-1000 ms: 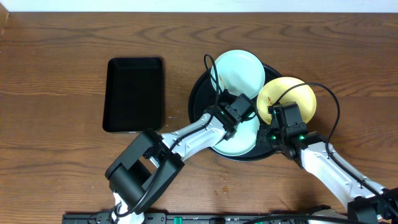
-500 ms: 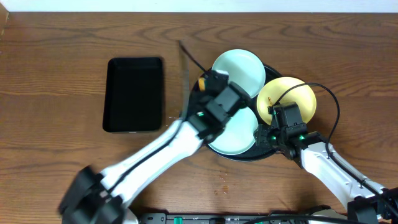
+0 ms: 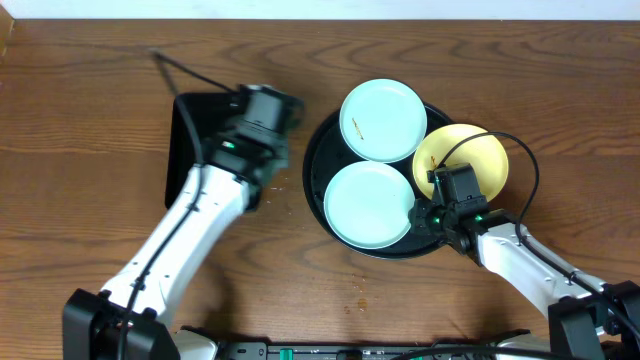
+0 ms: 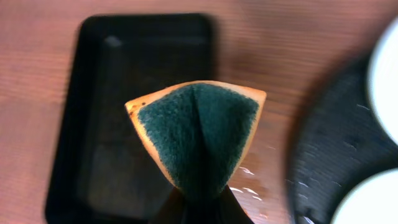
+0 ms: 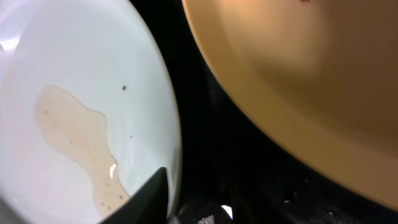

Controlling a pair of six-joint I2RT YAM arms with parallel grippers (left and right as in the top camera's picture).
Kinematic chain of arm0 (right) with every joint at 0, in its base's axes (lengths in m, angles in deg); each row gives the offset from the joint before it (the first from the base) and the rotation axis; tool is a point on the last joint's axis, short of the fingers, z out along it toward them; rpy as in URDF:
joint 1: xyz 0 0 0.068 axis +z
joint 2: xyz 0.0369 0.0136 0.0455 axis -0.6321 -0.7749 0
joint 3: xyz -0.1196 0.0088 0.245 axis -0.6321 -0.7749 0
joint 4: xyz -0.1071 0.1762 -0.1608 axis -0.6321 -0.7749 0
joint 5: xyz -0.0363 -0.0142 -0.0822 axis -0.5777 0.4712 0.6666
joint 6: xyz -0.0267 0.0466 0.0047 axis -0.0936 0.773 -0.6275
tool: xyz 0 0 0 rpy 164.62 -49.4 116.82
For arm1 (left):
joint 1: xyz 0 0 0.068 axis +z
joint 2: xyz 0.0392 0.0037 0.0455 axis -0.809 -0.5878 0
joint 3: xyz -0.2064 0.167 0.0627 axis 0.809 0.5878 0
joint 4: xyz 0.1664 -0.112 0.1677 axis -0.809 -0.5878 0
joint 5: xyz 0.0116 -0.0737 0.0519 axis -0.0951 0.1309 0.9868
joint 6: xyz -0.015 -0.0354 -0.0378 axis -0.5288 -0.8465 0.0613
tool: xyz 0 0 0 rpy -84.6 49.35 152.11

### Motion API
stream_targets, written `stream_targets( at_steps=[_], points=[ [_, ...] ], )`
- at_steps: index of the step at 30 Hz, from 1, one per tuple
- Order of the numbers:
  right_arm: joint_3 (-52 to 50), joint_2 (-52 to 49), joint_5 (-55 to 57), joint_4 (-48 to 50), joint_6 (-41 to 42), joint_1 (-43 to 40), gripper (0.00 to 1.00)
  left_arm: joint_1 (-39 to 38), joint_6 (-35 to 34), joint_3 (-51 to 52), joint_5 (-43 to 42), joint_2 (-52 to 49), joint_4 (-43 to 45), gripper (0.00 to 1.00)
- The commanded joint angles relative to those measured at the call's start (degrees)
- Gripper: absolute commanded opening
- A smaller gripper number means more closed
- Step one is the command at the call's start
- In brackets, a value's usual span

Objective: Clean dirty plates on tray and stack at the side
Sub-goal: 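Return the sponge to the black tray with the left gripper, then grip the lower blue plate rim with the right gripper and lift it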

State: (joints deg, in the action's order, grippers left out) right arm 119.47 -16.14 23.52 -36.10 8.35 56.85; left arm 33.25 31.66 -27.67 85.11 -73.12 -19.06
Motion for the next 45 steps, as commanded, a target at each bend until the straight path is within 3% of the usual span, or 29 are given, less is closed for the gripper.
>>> stream_targets(
  at_steps=[1, 8, 11, 12, 14, 21, 24, 25, 27, 30, 34, 39, 45],
  points=[
    [-0.52, -1.11, -0.15, -0.13, 0.09, 0.55, 0.22, 6.58, 2.43, -0.55, -3.96, -0.15, -0.44, 0.08],
    [-0.52, -1.11, -0.15, 0.11, 0.07, 0.55, 0.19, 17.05, 4.76, 0.87, -14.71, -3.96, 1.27, 0.08],
    [-0.52, -1.11, -0.15, 0.09, 0.07, 0.55, 0.16, 18.91, 5.44, 0.87, -15.08, -7.50, 2.12, 0.08],
    [-0.50, -1.11, -0.15, 0.11, 0.07, 0.55, 0.08, 19.50, 5.53, 0.87, -15.06, -9.49, 2.82, 0.07],
    [-0.52, -1.11, -0.15, 0.24, 0.07, 0.55, 0.01, 19.89, 5.90, 0.87, -15.06, -11.85, 3.85, 0.08],
    [1.90, 0.98, -0.52, -0.11, -1.09, 0.55, 0.01, 20.61, 7.43, 0.87, -15.02, -18.32, 6.36, 0.08],
    [5.33, 4.17, 2.93, -3.96, -3.91, 0.55, 0.01, 20.79, 7.43, 0.85, -14.84, -19.39, 7.13, 0.17],
    [6.58, 5.31, 4.96, -5.49, -4.55, 0.55, 0.01, 20.81, 7.43, 0.87, -14.80, -19.50, 7.15, 0.27],
    [9.18, 7.50, 9.01, -8.61, -6.08, 0.55, 0.01, 20.85, 7.43, 0.85, -14.80, -19.50, 7.15, 0.33],
    [13.49, 10.40, 15.78, -14.01, -9.29, 1.09, 0.01, 20.85, 7.41, 0.85, -14.80, -19.50, 7.32, 0.57],
    [18.08, 12.61, 27.82, -20.44, -12.66, 3.89, 0.01, 20.85, 7.41, 0.85, -14.84, -19.50, 7.30, 0.82],
    [20.96, 13.05, 40.33, -23.26, -13.53, 10.25, 0.01, 20.85, 7.41, 0.85, -14.84, -19.50, 7.30, 0.84],
    [21.03, 13.03, 62.03, -20.76, -21.33, 22.01, 0.01, 20.85, 7.39, 0.85, -14.84, -19.50, 7.54, 0.85]
  ],
)
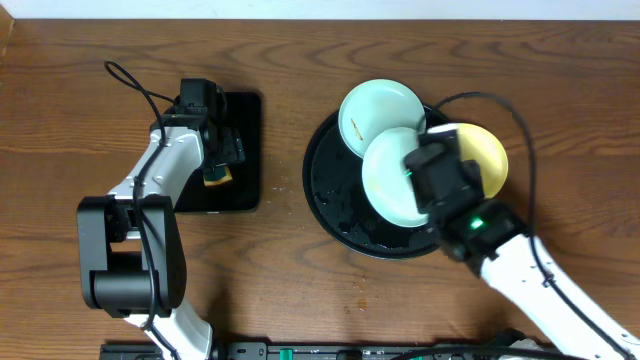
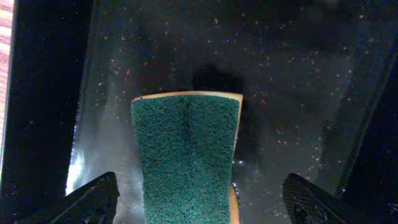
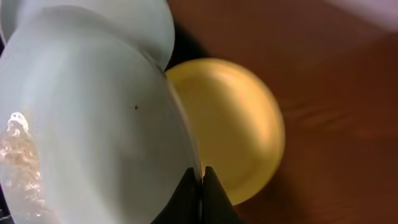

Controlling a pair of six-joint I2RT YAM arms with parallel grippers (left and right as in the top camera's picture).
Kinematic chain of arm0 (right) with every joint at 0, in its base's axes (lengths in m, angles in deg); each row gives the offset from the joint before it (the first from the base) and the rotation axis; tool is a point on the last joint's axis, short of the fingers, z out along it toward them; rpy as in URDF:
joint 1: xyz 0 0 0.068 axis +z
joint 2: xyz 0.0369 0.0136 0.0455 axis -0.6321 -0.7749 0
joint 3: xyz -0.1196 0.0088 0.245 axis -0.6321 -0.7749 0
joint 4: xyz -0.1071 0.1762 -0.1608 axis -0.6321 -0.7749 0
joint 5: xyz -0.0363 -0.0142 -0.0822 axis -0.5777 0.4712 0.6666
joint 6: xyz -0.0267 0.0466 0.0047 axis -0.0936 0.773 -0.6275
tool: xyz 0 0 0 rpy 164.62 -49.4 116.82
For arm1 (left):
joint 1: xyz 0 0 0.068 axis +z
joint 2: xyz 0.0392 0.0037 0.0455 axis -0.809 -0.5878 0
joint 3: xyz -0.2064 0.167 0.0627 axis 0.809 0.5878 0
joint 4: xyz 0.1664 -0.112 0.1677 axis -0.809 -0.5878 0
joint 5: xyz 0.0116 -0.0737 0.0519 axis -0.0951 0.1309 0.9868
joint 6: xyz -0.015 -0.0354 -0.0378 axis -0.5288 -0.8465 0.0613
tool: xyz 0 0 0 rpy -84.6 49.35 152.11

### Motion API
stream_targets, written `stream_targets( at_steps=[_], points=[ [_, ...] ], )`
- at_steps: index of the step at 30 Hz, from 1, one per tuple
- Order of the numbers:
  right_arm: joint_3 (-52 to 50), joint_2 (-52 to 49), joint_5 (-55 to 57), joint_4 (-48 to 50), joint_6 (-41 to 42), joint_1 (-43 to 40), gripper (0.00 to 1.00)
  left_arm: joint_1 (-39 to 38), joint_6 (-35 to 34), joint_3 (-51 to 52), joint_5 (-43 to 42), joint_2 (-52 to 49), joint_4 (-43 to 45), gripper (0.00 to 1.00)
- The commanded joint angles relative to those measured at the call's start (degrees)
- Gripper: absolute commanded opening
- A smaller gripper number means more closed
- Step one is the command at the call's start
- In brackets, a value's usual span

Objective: Clean dirty plates on tray and stack at the side
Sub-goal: 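Grip the lower blue plate rim with the right gripper and lift it, then carry the blue plate right and set it on the table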

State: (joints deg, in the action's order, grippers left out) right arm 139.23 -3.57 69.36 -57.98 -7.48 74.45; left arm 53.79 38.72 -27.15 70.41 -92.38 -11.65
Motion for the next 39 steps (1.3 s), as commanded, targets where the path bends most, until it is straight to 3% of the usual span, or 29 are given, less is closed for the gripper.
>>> stream_targets(
  at_steps=[1, 6, 17, 23, 27, 31, 35, 39],
  points=[
    [1.27, 0.46, 18.69, 1.99, -7.06, 6.01, 0.01, 0.31, 0.33, 0.33, -0.13, -0.24, 0.15, 0.85],
    [1.27, 0.44, 22.45, 6.95, -13.75, 10.88, 0.01, 0.31, 0.33, 0.33, -0.13, -0.24, 0.13, 0.86],
    [1.27, -1.01, 22.34, 12.09, -11.63, 11.06, 0.01, 0.31, 0.33, 0.33, -0.13, -0.24, 0.13, 0.86],
    [1.27, -1.05, 5.14, 12.02, -5.79, 2.89, 0.01, 0.31, 0.33, 0.33, -0.13, -0.24, 0.13, 0.86],
    [1.27, -0.44, 5.68, 13.09, -4.68, -2.62, 0.01, 0.31, 0.33, 0.33, -0.13, -0.24, 0.13, 0.87],
    [1.27, 1.18, 3.28, 13.51, -5.55, -1.25, 0.01, 0.31, 0.33, 0.33, -0.13, -0.24, 0.13, 0.87],
    [1.27, 1.29, 6.93, 11.67, -7.13, 3.78, 0.01, 0.31, 0.33, 0.33, -0.13, -0.24, 0.13, 0.87],
    [1.27, 1.22, 20.31, 10.69, -8.63, 7.61, 0.01, 0.31, 0.33, 0.33, -0.13, -0.24, 0.13, 0.87]
  ],
)
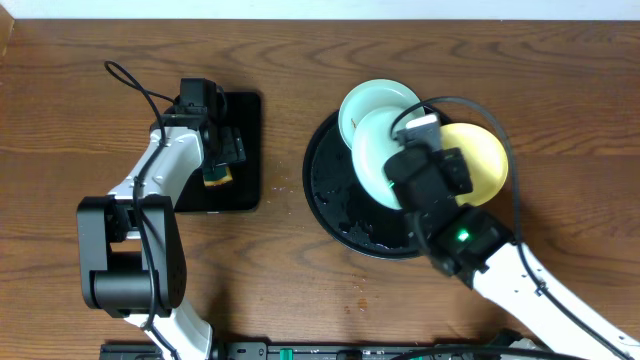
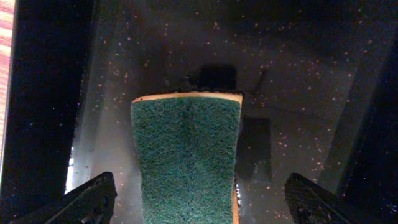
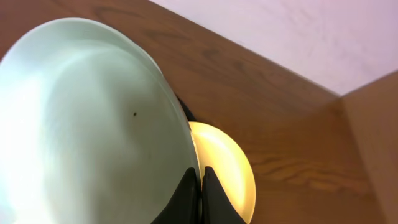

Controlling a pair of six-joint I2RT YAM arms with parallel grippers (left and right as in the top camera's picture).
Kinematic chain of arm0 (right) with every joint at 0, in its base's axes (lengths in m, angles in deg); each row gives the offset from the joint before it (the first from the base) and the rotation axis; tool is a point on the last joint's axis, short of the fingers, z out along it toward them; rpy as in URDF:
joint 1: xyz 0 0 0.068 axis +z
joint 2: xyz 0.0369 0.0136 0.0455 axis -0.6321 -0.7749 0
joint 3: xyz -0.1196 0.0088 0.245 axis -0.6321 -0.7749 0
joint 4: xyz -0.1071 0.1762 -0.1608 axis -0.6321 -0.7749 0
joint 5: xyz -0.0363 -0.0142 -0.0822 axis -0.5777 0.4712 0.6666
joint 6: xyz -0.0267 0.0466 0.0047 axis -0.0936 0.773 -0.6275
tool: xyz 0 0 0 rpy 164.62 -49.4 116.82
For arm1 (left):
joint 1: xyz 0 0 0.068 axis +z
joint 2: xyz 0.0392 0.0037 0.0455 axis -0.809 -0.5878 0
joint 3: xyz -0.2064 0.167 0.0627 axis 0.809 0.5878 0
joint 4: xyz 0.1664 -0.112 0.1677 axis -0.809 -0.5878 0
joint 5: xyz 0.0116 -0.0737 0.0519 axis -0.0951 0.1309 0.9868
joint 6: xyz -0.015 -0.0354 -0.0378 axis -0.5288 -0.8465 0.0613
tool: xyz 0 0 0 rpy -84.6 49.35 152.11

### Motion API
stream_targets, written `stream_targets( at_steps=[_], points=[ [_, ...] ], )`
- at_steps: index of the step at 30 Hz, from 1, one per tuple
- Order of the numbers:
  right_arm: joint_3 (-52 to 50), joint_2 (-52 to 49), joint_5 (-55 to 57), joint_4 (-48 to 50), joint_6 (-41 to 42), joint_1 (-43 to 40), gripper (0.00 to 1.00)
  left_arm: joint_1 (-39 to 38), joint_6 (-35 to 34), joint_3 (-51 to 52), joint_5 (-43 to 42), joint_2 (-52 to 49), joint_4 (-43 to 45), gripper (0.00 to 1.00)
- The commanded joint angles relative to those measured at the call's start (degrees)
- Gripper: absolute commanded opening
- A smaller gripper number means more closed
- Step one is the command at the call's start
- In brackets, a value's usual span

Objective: Clean dirty plates on tray and stack at the side
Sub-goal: 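Carry the blue plate right and set it on the table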

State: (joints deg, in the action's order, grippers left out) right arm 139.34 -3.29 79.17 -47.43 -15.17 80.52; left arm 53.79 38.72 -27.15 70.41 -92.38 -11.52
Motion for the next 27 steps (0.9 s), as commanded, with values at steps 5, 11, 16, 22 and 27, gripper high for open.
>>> stream_targets(
  at_steps=[5, 11, 16, 22, 27],
  points=[
    [1.16, 0.96, -4.63, 2.19, -0.55, -6.88, 0.01, 0.31, 0.33, 0.33, -0.13, -0.24, 0.00, 0.87],
    [3.58, 1.05, -28.37, 8.17, 2.38, -31.61, 0.01, 0.31, 0.33, 0.33, -0.13, -0.24, 0.00, 0.87],
    [4.11, 0.26, -38.49, 11.10, 9.11, -53.75, 0.01, 0.31, 0.33, 0.33, -0.13, -0.24, 0.00, 0.87],
    [4.02, -7.52, -40.81, 11.58, 9.01, -71.49, 0.01, 0.31, 0.33, 0.33, -0.13, -0.24, 0.00, 0.87],
    [4.02, -17.81, -46.42, 14.12, 9.03, -77.07, 0.01, 0.31, 0.33, 0.33, -0.13, -0.24, 0.00, 0.87]
  ],
)
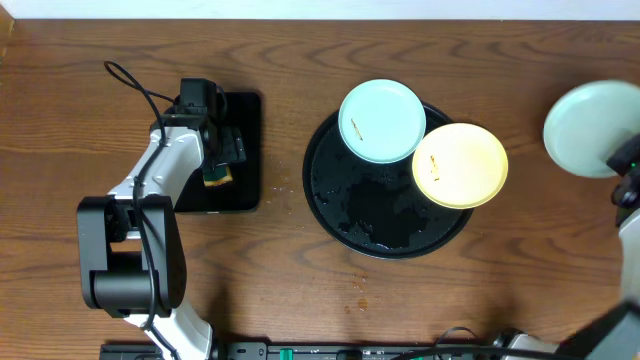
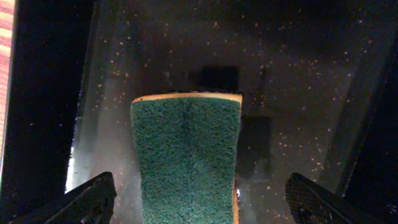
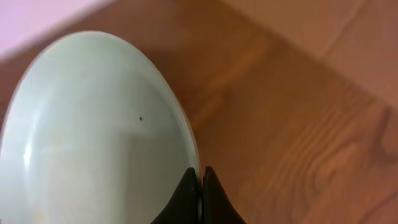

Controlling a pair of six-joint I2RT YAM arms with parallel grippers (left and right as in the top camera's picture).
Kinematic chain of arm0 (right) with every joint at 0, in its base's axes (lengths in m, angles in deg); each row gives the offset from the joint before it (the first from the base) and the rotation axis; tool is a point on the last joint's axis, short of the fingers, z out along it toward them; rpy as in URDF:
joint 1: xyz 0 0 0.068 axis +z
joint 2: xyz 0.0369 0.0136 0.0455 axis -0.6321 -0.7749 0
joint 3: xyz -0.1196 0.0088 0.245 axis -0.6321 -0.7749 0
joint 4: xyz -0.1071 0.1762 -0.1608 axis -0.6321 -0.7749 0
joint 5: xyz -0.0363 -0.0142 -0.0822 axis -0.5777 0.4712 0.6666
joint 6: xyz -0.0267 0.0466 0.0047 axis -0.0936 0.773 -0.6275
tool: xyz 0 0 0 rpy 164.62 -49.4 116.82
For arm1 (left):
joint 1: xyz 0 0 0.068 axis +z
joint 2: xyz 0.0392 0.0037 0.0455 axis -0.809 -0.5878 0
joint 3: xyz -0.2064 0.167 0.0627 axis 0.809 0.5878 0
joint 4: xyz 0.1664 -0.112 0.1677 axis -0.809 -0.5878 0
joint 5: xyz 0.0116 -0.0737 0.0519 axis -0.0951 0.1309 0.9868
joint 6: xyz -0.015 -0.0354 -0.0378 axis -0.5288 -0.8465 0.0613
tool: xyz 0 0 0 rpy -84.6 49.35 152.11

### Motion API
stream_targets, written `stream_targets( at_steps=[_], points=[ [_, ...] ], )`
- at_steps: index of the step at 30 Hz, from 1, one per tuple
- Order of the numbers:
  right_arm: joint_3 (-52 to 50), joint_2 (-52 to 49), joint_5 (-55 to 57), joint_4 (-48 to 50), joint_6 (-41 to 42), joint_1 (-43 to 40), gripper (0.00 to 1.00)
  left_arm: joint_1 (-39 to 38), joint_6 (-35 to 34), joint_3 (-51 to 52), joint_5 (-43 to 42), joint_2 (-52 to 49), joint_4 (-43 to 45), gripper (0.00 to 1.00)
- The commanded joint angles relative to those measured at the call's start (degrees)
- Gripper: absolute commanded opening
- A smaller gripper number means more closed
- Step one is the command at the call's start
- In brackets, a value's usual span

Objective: Clean dirty plates on tray and stack at the side
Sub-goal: 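Carry the blue plate right and set it on the table, then release the blue plate and move the right gripper to the yellow plate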

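Note:
A pale green plate [image 1: 590,128] hangs at the table's far right, pinched by its rim in my right gripper [image 3: 200,177], which is shut on it; the same plate [image 3: 93,130] fills the right wrist view. On the round black tray [image 1: 375,215] rest another pale green plate [image 1: 382,121] with a small streak on it and a yellow plate [image 1: 460,165]. My left gripper [image 2: 193,202] is open, its fingers [image 2: 93,198] wide apart either side of the green-topped sponge [image 2: 186,155], which lies in the black rectangular tray [image 1: 240,150].
The black tray's bare middle looks wet. A few crumbs lie on the wood in front of it. Brown table [image 1: 300,290] extends left, front and right of the trays. A cable [image 1: 130,80] trails from the left arm.
My right gripper has carried the pale green plate from over the round tray to the far right of the table. The left gripper and the sponge have not moved.
First my left gripper held the sponge above the rectangular tray while my right one gripped a plate lying on the round tray. Then the sponge lay in its tray with the left gripper open, and the plate was lifted. Now the plate is at the table's right side.

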State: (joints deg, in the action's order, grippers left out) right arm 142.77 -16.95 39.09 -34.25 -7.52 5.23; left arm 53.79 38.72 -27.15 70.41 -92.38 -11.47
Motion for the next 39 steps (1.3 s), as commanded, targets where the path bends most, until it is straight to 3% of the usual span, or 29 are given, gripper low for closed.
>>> stream_targets(
  at_steps=[1, 11, 12, 14, 15, 20, 26, 29, 31, 34, 39],
  points=[
    [0.59, -5.95, -8.04, 1.75, 1.38, -2.23, 0.01, 0.31, 0.33, 0.33, -0.13, -0.24, -0.04, 0.87],
    [0.59, -14.23, -12.81, 7.23, 0.79, -2.32, 0.01, 0.31, 0.33, 0.33, -0.13, -0.24, -0.04, 0.87],
    [0.59, -14.49, -12.74, 6.99, 0.76, -2.32, 0.05, 0.31, 0.33, 0.33, -0.13, -0.24, -0.04, 0.87],
    [0.59, -14.67, -12.24, 5.84, 0.72, -2.34, 0.41, 0.31, 0.33, 0.33, -0.13, -0.24, -0.04, 0.88],
    [0.59, -14.64, -12.28, 5.49, 0.72, -2.38, 0.45, 0.31, 0.33, 0.33, -0.13, -0.24, -0.04, 0.87],
    [2.82, -12.04, -18.71, -0.44, 0.15, -2.32, 0.47, 0.31, 0.33, 0.33, -0.13, -0.24, -0.04, 0.88],
    [16.72, -9.81, -29.64, -19.21, -12.66, 1.90, 0.46, 0.31, 0.33, 0.33, -0.13, -0.24, -0.04, 0.88],
    [23.28, -9.81, -29.35, -28.89, -18.82, 6.78, 0.47, 0.31, 0.33, 0.33, -0.13, -0.24, -0.04, 0.88],
    [25.59, -9.84, -28.39, -32.92, -22.77, 11.02, 0.53, 0.31, 0.33, 0.33, -0.13, -0.24, -0.04, 0.88],
    [25.79, -10.03, -23.76, -35.41, -25.22, 16.70, 0.63, 0.31, 0.33, 0.33, -0.13, -0.24, -0.04, 0.88],
    [24.74, -12.79, -15.74, -36.35, -27.58, 23.87, 0.67, 0.31, 0.33, 0.33, -0.13, -0.24, -0.04, 0.88]
  ],
)
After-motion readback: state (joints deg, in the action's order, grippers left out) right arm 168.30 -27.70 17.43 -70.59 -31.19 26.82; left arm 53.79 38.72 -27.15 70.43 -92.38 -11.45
